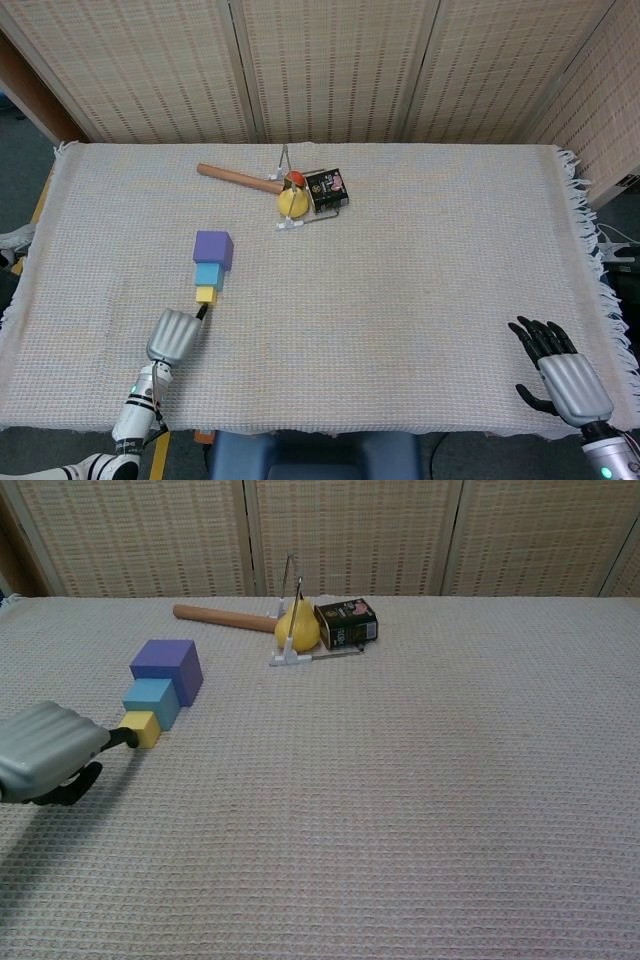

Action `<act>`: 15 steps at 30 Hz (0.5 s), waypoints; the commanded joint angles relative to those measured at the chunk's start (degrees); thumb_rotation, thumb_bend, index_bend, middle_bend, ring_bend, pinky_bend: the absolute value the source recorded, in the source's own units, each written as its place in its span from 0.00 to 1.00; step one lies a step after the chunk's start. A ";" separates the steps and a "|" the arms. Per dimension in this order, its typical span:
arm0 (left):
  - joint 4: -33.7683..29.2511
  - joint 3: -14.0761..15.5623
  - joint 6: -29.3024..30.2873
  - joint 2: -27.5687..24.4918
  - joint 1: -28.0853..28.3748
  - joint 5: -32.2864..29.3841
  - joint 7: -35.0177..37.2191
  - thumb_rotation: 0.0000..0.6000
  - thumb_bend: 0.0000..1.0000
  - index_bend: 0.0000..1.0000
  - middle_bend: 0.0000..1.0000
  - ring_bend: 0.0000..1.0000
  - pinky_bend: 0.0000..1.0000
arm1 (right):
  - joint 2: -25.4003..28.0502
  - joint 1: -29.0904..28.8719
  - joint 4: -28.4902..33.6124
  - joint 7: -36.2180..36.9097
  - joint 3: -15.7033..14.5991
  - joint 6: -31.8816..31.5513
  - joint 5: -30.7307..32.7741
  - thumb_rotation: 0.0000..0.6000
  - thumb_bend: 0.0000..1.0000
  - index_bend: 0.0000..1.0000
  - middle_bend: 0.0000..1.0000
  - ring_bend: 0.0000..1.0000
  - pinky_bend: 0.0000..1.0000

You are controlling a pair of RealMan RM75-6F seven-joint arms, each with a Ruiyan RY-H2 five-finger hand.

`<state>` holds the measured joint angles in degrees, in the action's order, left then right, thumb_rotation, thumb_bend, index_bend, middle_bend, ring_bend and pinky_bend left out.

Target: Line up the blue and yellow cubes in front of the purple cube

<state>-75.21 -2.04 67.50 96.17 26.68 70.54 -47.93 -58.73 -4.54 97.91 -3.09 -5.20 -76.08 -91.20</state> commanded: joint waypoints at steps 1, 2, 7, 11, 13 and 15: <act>-0.05 0.11 0.18 0.03 -0.03 0.27 0.09 1.00 0.68 0.22 1.00 1.00 1.00 | 0.01 -0.02 0.05 -0.02 0.03 0.00 0.05 1.00 0.05 0.00 0.00 0.00 0.00; -0.13 0.18 0.27 0.02 -0.07 0.40 0.15 1.00 0.67 0.22 1.00 1.00 1.00 | 0.02 0.00 0.06 -0.02 0.04 -0.04 0.03 1.00 0.05 0.00 0.00 0.00 0.00; -1.15 0.80 1.07 -0.37 -0.43 1.45 0.37 1.00 0.63 0.22 1.00 1.00 1.00 | 0.05 0.08 0.10 0.02 0.04 -0.27 -0.06 1.00 0.05 0.00 0.00 0.00 0.00; -5.27 2.90 4.00 -2.07 -2.09 4.56 1.84 1.00 0.54 0.22 1.00 1.00 1.00 | 0.16 0.21 0.21 0.12 -0.16 -0.54 -0.52 1.00 0.05 0.00 0.00 0.00 0.00; -9.04 4.97 6.21 -5.03 -3.95 7.00 5.32 1.00 0.50 0.22 1.00 1.00 1.00 | 0.42 0.34 0.31 0.42 -0.37 -0.85 -1.00 1.00 0.05 0.00 0.00 0.00 0.00; -12.12 7.17 9.16 -9.14 -6.32 10.13 12.23 1.00 0.47 0.20 1.00 1.00 1.00 | 0.79 0.56 0.36 1.02 -0.56 -1.43 -1.56 1.00 0.05 0.00 0.00 0.00 0.00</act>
<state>-82.56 1.69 72.39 92.22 23.72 76.17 -43.36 -58.15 -4.12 98.21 -2.36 -5.64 -77.22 -92.49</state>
